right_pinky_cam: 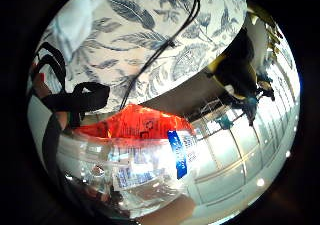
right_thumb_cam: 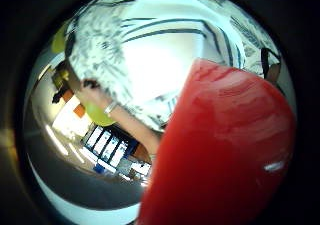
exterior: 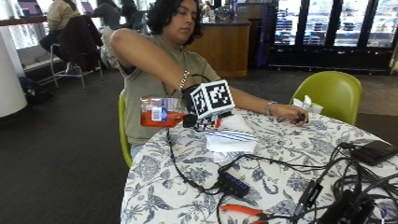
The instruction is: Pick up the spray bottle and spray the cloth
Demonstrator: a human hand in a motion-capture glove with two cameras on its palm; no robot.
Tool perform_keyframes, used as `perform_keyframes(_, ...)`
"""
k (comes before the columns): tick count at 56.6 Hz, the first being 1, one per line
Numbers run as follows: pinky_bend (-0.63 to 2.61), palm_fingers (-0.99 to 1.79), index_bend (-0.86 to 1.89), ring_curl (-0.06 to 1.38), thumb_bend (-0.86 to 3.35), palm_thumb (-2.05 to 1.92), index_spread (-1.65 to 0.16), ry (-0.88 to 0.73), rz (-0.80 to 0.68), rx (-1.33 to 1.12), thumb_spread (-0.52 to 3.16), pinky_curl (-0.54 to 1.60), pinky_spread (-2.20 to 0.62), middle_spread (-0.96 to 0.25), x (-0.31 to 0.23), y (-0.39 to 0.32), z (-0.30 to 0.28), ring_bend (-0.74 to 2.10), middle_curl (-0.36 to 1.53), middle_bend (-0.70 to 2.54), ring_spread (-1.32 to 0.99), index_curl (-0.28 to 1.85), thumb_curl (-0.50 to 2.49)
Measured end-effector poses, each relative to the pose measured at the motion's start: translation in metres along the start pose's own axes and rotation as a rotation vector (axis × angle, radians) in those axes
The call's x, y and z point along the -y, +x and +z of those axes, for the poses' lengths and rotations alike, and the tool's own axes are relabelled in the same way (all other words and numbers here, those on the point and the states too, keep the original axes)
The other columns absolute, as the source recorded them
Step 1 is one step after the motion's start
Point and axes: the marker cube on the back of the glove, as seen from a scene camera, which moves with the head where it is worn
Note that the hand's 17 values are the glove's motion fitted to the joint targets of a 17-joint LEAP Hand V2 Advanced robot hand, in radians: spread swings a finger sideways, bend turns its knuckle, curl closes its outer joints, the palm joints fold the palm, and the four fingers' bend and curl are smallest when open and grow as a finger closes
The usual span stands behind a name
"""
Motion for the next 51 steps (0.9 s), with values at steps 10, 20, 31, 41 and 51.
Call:
perform_keyframes(10,0.51,1.3,0.25,0.49,-0.02,0.97,-0.28,-0.064,0.083,-0.058,0.47,0.44,-0.24,-0.18,0.02,0.005,0.016,0.67,0.58,0.55,-0.17,0.62,0.83)
perform_keyframes(20,0.52,1.3,0.22,0.49,-0.02,0.98,-0.28,-0.104,0.126,-0.113,0.49,0.45,-0.24,-0.17,0.032,0.005,0.025,0.66,0.58,0.55,-0.17,0.63,0.84)
perform_keyframes(31,0.52,1.3,0.2,0.49,-0.02,0.97,-0.28,-0.117,0.134,-0.146,0.52,0.45,-0.23,-0.17,0.033,0.001,0.026,0.66,0.58,0.54,-0.17,0.64,0.84)
perform_keyframes(41,0.52,1.3,0.19,0.49,-0.02,0.97,-0.28,-0.087,0.105,-0.122,0.53,0.45,-0.22,-0.17,0.021,0.001,0.014,0.66,0.58,0.54,-0.17,0.65,0.85)
perform_keyframes(51,0.52,1.3,0.19,0.49,-0.02,0.98,-0.28,0.02,-0.001,0.025,0.53,0.45,-0.22,-0.17,-0.012,-0.006,-0.021,0.66,0.58,0.54,-0.17,0.65,0.85)
